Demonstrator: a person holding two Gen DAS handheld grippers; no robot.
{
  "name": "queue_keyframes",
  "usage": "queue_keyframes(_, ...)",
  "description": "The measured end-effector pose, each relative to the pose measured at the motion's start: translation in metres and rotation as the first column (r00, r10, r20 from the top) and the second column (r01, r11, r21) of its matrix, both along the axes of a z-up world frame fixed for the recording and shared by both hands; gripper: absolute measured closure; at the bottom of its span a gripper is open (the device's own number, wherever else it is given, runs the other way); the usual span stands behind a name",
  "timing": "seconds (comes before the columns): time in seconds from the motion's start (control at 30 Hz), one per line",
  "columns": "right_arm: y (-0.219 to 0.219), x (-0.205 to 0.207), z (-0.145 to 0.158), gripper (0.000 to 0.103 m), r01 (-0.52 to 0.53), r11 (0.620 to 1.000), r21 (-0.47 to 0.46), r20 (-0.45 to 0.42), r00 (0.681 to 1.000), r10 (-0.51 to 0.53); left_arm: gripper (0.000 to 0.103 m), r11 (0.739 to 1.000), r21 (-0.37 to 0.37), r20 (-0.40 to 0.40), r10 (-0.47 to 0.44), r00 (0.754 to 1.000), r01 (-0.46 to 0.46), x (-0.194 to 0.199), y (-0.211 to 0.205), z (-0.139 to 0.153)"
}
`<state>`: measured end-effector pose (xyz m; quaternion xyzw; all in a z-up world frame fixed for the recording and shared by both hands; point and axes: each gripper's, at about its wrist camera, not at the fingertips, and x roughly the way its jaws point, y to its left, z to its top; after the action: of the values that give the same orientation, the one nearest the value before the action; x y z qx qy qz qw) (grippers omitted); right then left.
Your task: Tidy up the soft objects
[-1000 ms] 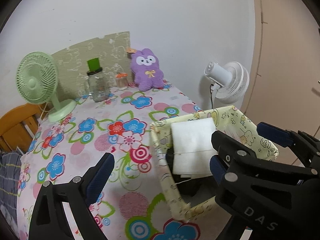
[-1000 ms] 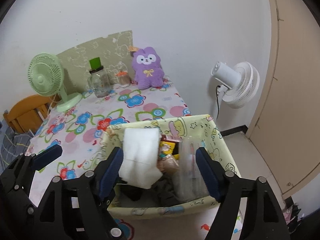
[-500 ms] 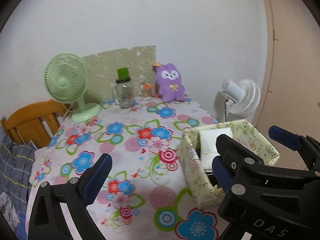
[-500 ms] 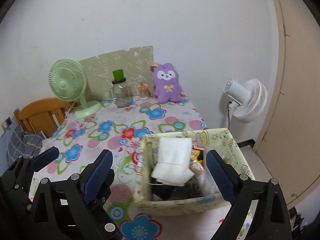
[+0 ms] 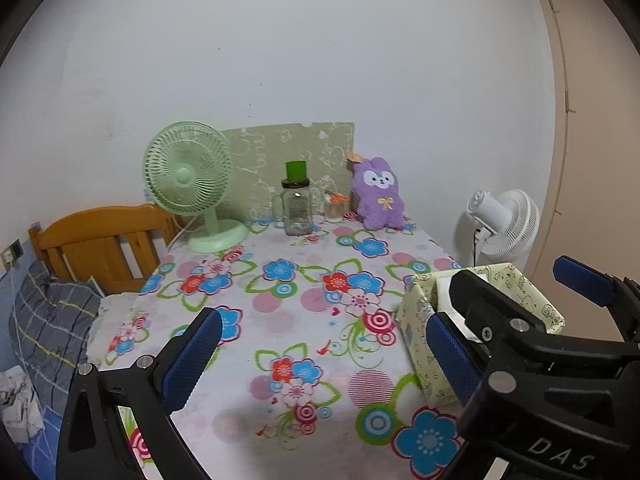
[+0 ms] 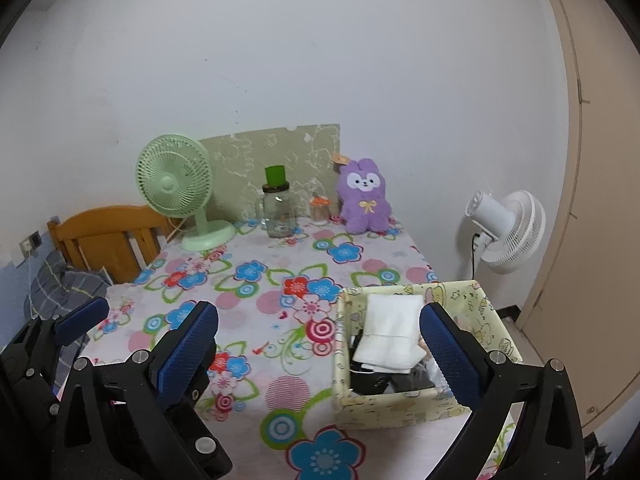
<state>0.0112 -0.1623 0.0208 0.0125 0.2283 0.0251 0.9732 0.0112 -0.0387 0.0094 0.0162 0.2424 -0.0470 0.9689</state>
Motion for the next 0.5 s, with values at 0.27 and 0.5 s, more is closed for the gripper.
queue_keyframes(0.27,0.015,-0.018,0.005,0.0,-0.025,1.0,0.015,0.036,0.999,0.025,0.0,0.998,-0.009,0.031,0.056,0.998,-0.056,-0.019,0.028,0.005)
queue_keyframes(0.5,0.022,-0.028,0.006,0.0,-0.031,0.999,0.023,0.052,0.998,0.03,0.0,0.996,-0.023,0.044,0.084,0.996,-0.083,-0.031,0.042,0.006)
